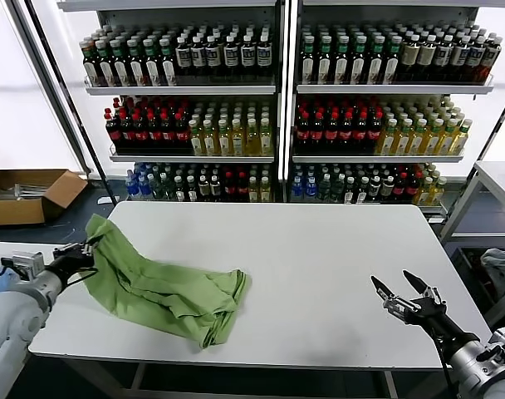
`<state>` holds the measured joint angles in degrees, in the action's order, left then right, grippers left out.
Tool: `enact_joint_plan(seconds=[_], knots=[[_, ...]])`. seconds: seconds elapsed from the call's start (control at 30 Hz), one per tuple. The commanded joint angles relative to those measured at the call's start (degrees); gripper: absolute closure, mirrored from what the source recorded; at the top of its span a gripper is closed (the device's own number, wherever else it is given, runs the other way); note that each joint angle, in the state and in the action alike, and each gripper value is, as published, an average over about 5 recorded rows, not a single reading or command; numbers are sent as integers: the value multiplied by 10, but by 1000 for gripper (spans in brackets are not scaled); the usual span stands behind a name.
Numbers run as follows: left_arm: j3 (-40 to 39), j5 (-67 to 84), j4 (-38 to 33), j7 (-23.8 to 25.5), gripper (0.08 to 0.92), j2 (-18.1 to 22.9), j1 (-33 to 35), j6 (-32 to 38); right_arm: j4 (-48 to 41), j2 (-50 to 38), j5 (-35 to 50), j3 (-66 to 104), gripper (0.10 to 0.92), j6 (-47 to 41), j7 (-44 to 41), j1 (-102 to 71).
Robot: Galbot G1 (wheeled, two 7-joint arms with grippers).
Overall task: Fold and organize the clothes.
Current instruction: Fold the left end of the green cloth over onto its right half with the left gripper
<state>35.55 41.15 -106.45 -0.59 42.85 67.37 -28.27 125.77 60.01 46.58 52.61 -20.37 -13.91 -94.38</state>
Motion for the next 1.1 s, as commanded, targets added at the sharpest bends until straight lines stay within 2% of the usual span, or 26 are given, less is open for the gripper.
enact_joint_plan(seconds=[0.03,0.63,1.1], knots=[[-76,8,-112,-25,897,27,3,-11,-3,4,0,2,203,1,-1,-2],[-214,8,-140,-75,897,84,7,-37,-4,11,-11,-5,203,0,-1,-5],[-298,-1,-67,-97,876,135,-32,-47,3,22,-16,-13,203,-1,-2,-9]])
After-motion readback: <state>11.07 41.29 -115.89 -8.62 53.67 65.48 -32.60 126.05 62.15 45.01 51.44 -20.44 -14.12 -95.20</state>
